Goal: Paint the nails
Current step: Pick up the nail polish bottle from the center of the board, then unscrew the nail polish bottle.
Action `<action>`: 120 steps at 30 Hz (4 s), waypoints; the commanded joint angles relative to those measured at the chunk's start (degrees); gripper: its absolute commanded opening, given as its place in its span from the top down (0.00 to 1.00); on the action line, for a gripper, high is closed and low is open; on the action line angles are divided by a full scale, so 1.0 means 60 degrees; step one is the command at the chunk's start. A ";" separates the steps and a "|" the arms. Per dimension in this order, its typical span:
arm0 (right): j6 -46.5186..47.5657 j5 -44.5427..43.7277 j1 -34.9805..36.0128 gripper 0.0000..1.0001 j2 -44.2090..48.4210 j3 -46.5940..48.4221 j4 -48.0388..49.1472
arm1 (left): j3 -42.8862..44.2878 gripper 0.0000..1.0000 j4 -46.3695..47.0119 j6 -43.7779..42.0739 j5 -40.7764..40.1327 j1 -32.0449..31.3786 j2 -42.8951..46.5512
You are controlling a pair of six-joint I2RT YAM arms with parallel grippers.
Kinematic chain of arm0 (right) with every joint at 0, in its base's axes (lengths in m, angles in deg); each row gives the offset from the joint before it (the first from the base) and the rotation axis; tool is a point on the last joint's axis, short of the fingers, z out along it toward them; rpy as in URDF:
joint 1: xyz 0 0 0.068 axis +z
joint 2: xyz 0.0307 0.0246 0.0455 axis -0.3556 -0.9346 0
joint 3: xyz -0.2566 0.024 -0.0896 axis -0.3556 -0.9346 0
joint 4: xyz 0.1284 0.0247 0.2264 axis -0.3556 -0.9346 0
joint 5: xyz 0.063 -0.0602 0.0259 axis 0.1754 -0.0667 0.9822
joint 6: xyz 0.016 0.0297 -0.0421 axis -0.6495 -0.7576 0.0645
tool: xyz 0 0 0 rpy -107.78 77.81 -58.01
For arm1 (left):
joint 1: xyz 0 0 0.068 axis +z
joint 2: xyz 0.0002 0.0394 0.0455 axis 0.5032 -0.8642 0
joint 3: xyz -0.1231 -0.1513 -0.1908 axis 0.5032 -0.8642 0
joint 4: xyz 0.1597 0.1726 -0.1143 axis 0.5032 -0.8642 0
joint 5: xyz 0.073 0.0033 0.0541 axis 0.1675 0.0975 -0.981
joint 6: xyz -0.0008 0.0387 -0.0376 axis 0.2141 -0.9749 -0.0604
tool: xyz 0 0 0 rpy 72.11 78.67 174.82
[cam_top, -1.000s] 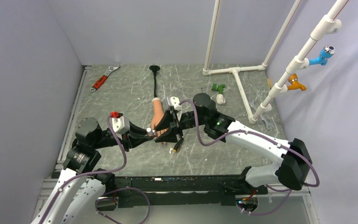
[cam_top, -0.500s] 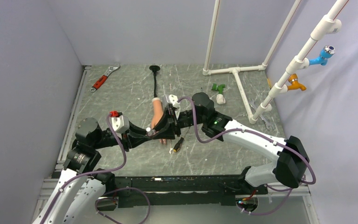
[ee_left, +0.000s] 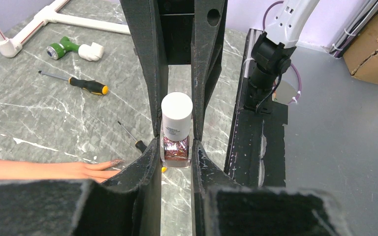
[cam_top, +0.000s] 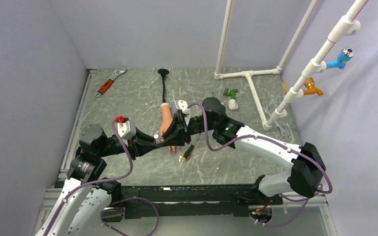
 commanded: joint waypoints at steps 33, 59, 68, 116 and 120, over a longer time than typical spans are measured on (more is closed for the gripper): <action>-0.1853 -0.2079 -0.0818 1.00 0.0587 0.0127 0.0904 | -0.0085 0.37 0.0353 -0.0079 -0.1338 0.0233 0.0689; 0.1193 -0.2872 -0.0975 1.00 0.1189 0.0448 -0.3640 | 0.1965 0.22 -0.1048 -0.1514 0.0067 0.0240 -0.1187; 0.1733 -0.2217 -0.0825 1.00 0.1976 -0.0209 -0.2948 | 0.2680 0.22 -0.0983 -0.1652 0.1794 0.0226 -0.2459; 0.0396 -0.0353 -0.0694 1.00 0.1807 -0.0290 -0.0027 | 0.1013 0.49 0.5244 0.2507 0.1698 -0.0463 -0.2773; 0.0478 -0.0203 -0.0701 1.00 0.1590 -0.0004 -0.0302 | 0.0857 0.49 0.5643 0.2827 0.1609 -0.0463 -0.2751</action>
